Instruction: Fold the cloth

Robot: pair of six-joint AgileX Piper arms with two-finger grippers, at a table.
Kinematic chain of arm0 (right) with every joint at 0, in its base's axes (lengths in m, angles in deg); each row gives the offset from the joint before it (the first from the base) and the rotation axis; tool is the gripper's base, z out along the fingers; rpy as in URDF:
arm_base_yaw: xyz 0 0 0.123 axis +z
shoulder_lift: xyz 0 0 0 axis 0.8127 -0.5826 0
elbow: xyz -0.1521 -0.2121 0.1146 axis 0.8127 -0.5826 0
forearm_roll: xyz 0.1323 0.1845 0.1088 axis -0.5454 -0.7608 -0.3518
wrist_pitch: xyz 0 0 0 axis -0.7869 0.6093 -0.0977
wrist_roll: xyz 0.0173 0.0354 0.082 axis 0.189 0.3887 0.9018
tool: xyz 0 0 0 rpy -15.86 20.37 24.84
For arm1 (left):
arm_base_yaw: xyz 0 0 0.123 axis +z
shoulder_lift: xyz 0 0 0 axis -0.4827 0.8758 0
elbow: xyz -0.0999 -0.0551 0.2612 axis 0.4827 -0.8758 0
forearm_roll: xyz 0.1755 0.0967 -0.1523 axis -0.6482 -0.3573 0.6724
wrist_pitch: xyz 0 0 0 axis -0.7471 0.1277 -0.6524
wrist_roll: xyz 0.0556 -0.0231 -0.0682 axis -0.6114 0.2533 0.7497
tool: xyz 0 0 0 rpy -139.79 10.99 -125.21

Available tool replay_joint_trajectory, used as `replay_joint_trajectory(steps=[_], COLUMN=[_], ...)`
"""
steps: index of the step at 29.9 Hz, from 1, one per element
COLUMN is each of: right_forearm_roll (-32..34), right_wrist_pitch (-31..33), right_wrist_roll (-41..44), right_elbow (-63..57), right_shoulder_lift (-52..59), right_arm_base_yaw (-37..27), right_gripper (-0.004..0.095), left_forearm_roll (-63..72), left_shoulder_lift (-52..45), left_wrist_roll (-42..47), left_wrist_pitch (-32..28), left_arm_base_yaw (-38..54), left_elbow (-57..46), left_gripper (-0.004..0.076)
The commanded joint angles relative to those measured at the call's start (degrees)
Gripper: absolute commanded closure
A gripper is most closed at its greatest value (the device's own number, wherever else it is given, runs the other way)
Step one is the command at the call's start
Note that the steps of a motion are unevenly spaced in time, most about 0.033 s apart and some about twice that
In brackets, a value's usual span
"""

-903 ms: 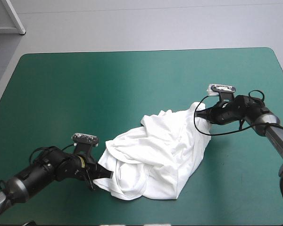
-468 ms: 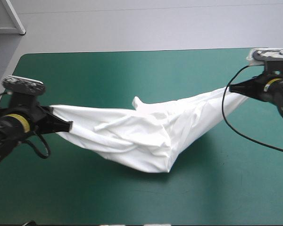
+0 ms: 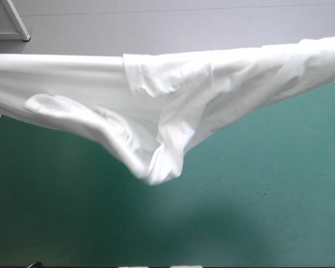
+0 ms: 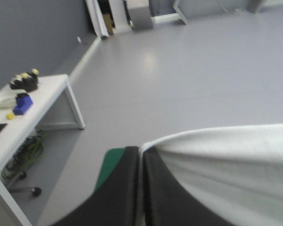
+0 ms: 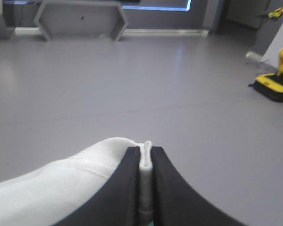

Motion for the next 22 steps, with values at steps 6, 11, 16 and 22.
replay_joint_trajectory(steps=[6, 11, 16, 22], right_forearm_roll=[5.1, -9.3, -17.3, -17.3], right_wrist_pitch=[2.0, 2.7, 3.2, -2.2], right_wrist_roll=[-1.0, -5.4, -7.0, -7.1], right_elbow=[7.7, 7.7, 6.1, -2.3], right_shoulder_lift=[1.7, -0.6, -6.0, -14.0], right_arm_base_yaw=[-0.1, -0.1, -0.1, -0.1], right_gripper=[0.0922, 0.0922, 0.0922, 0.0922], left_forearm_roll=[-2.0, 4.8, 8.0, 9.8], left_shoulder_lift=[-0.1, 2.7, 8.0, 15.0], left_wrist_roll=[-2.4, -2.9, -2.4, 1.2], left_wrist_pitch=[1.8, 1.8, -1.0, -11.2], left_arm_base_yaw=[-0.3, -0.3, -0.3, 0.2], left_elbow=[4.2, 0.6, -8.4, -16.1], left_gripper=[0.0734, 0.0734, 0.0734, 0.0734])
